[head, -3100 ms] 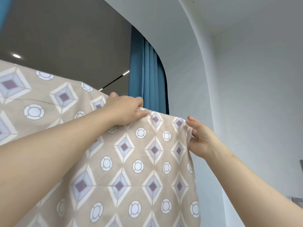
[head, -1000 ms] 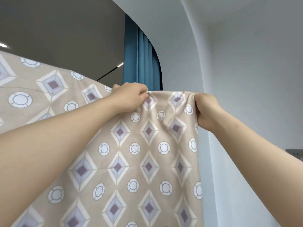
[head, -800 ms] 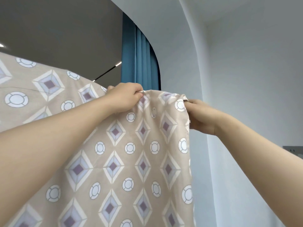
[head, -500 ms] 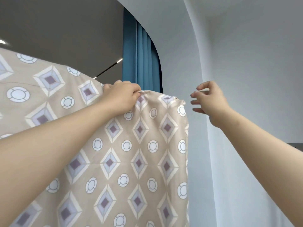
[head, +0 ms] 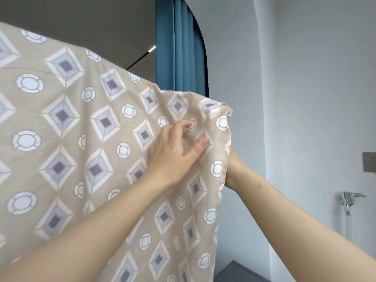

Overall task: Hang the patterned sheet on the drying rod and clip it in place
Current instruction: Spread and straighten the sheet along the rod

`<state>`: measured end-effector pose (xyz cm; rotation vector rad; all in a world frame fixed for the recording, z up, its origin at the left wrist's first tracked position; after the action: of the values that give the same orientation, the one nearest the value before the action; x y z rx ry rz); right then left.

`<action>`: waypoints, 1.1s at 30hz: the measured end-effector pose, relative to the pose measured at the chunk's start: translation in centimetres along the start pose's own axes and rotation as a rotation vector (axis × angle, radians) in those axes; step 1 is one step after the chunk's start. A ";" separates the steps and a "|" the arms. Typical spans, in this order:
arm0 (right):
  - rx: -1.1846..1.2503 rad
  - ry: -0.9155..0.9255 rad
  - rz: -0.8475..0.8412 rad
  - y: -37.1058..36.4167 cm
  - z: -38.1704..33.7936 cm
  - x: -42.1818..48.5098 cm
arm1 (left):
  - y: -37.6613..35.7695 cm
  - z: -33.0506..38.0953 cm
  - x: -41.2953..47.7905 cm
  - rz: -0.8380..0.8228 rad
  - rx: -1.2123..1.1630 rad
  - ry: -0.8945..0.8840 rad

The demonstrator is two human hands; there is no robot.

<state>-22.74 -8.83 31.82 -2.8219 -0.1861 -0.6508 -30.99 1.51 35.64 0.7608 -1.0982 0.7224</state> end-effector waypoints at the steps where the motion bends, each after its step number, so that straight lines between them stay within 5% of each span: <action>1: -0.002 0.036 0.064 0.8 -0.2 0.2 | -0.7 -1.0 -1.0 -0.042 0.086 0.000; 5: 0.095 0.355 0.386 4.8 -3.9 -0.4 | -0.3 -2.9 -2.2 -0.012 0.218 -0.100; 7: 0.139 0.371 0.236 3.8 -4.6 -0.8 | 0.0 -3.1 -1.9 -0.003 0.177 -0.106; 10: -0.223 0.133 -0.098 0.6 0.7 -2.2 | 0.1 -3.8 -1.7 -0.019 0.131 -0.028; 12: -0.313 0.079 0.018 2.3 2.6 -1.9 | -0.1 -3.9 -2.4 -0.046 0.155 -0.038; 15: 0.012 0.170 0.346 6.3 0.4 -1.3 | -0.8 -2.9 -3.6 -0.093 0.225 -0.119; 19: 0.027 0.252 0.420 6.7 -0.4 -2.5 | -1.8 -2.5 -3.7 -0.099 0.220 -0.047; 27: -0.115 0.177 0.021 2.0 0.3 -2.6 | -3.0 -3.0 -3.0 -0.122 -0.067 0.073; 33: 0.036 0.271 0.157 1.8 -7.9 -0.6 | -0.8 -1.4 0.3 -0.067 -0.169 0.022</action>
<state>-26.27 -12.64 38.07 -2.6443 0.0701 -0.9700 -29.56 2.30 35.42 0.6405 -1.0938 0.5724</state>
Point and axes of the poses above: each hand's wrist, its own x-axis towards the middle knuckle, its own y-axis out of the back of the hand, z = x × y, the point moved 9 cm from there along x, towards the middle knuckle, and after that the axes turned 12 degrees about z, right-handed, at the moved point
